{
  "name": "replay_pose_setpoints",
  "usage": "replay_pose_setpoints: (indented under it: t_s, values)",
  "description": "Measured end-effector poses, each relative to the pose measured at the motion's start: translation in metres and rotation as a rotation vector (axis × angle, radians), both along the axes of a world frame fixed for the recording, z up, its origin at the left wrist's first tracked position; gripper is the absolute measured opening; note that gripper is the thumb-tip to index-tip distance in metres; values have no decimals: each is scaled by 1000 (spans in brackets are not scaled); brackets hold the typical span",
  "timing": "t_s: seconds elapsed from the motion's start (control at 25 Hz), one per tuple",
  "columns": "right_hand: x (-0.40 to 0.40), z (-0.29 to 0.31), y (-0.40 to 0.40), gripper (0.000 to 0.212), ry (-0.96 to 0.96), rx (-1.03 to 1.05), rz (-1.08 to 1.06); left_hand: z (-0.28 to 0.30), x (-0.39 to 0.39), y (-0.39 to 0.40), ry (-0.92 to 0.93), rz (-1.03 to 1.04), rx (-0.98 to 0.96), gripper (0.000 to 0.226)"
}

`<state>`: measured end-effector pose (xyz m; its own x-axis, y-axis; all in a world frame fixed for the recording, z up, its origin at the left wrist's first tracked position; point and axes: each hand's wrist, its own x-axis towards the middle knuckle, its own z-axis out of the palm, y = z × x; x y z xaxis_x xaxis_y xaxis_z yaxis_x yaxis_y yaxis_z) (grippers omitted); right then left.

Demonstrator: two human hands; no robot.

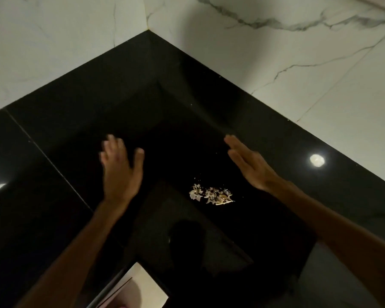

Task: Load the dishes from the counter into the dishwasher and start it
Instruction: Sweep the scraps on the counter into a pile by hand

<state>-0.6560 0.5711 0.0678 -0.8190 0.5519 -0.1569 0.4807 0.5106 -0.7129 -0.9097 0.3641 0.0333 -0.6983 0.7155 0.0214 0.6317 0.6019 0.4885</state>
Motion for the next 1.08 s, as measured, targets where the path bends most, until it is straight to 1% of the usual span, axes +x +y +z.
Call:
replay_pose_setpoints:
  t_s: [0.04,0.08,0.16,0.32,0.4,0.44,0.52,0.6,0.76,0.84,0.88,0.92,0.96,1.0,1.04,1.08]
  values:
    - [-16,-7,15,59,-77,79,16,-1,-31,2,24,110,-126,80]
    - [-34,-17,28,63,-157,181,51,1,-53,4,23,148,-227,84]
    - [-76,-37,52,70,-260,352,113,-7,-57,9,69,95,-321,88]
    - [-158,-33,88,67,-322,392,160,-11,-52,12,95,52,-253,85]
    - [-175,-33,98,64,-365,424,222,-11,-49,15,93,23,-258,82]
    - [-173,-33,97,63,-356,430,254,-10,-42,19,86,-16,-257,81]
    - [-155,-32,84,61,-265,407,310,-10,-21,31,89,-94,-239,77]
    - [-119,-31,56,59,-173,373,356,-8,11,34,72,-179,-214,76]
    - [-33,-30,-19,57,-137,301,437,-6,95,11,13,-472,-175,72]
    - [3,-28,-49,55,-133,228,424,-7,131,-5,-74,-576,-109,73]
    - [18,-25,-58,53,-123,155,396,-5,140,-11,-155,-587,-68,73]
    - [29,-20,-62,52,-106,62,346,-3,141,-15,-243,-562,-7,72]
    - [37,-15,-61,51,-78,-27,269,-2,135,-17,-292,-505,51,71]
    - [40,-13,-55,50,-37,-73,181,-3,125,-15,-286,-431,82,70]
    - [40,-12,-46,49,-12,-67,108,-5,113,-8,-235,-367,68,70]
    - [36,-14,-38,49,-25,-12,76,-6,100,2,-160,-347,11,70]
